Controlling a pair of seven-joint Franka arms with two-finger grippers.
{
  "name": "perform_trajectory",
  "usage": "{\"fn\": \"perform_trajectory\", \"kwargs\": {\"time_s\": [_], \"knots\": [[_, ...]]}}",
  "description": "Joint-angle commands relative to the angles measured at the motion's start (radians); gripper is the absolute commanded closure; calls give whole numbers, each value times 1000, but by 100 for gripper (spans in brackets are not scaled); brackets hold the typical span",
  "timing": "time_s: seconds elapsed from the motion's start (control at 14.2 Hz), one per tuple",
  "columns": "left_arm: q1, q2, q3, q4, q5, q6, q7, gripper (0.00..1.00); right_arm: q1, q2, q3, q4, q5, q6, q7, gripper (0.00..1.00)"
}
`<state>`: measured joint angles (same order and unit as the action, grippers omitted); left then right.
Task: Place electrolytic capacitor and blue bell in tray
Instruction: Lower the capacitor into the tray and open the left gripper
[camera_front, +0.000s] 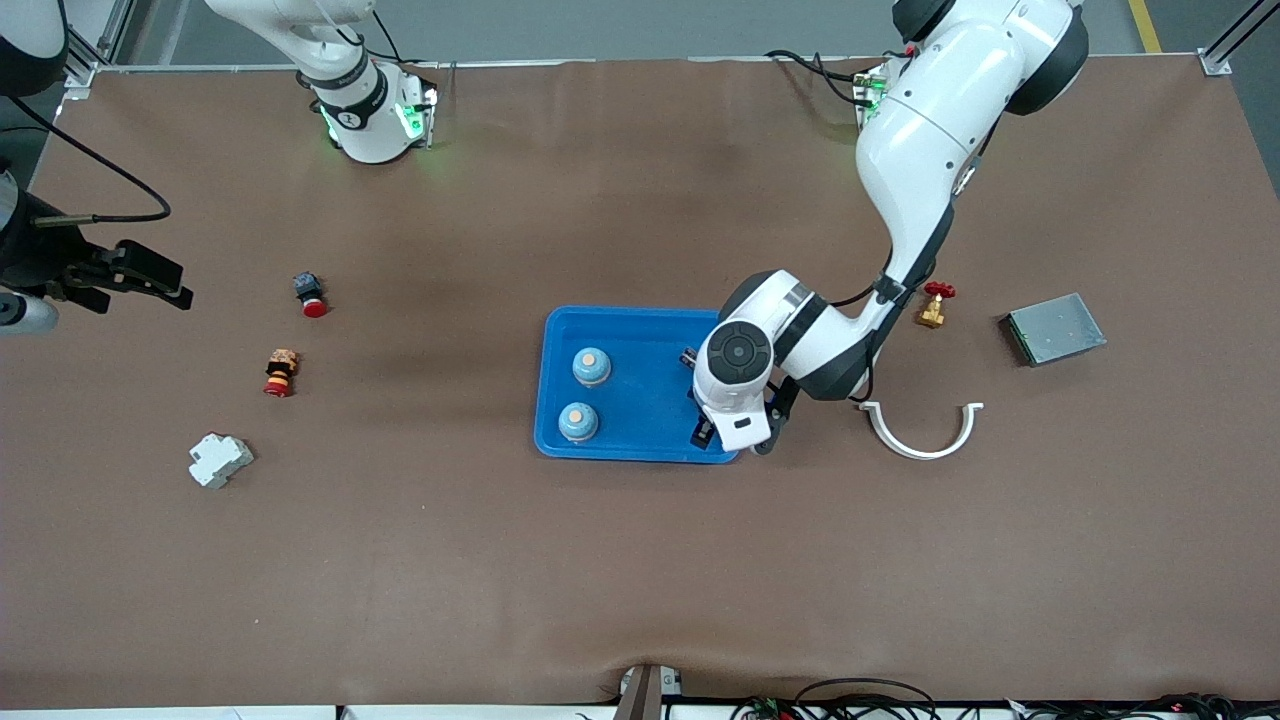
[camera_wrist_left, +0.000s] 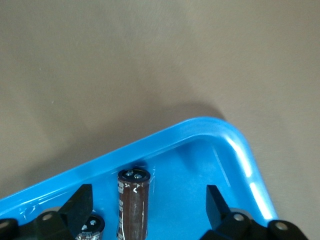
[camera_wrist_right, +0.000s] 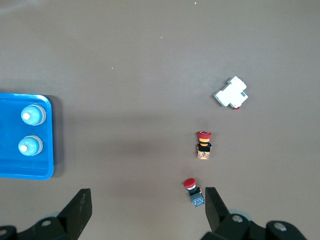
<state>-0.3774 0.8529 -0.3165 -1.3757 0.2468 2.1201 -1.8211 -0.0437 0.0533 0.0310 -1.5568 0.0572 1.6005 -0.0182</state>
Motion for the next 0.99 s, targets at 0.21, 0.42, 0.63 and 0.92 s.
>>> {"fn": "perform_trajectory", "kwargs": {"time_s": [0.21, 0.42, 0.63, 0.92], "knots": [[44, -127, 1, -9, 19, -187, 184, 0, -1, -18, 4, 0, -2, -24, 4, 0], [96, -184, -10, -14, -23, -262, 305, 0, -2, -18, 3, 0, -3, -54, 1, 0], [153, -257, -10, -19, -82, -376, 487, 0, 1, -18, 3, 0, -36, -51, -5, 0], [271, -424, -10, -109, -167, -465, 748, 0, 28, -20, 1, 4, -95, -21, -5, 0]]}}
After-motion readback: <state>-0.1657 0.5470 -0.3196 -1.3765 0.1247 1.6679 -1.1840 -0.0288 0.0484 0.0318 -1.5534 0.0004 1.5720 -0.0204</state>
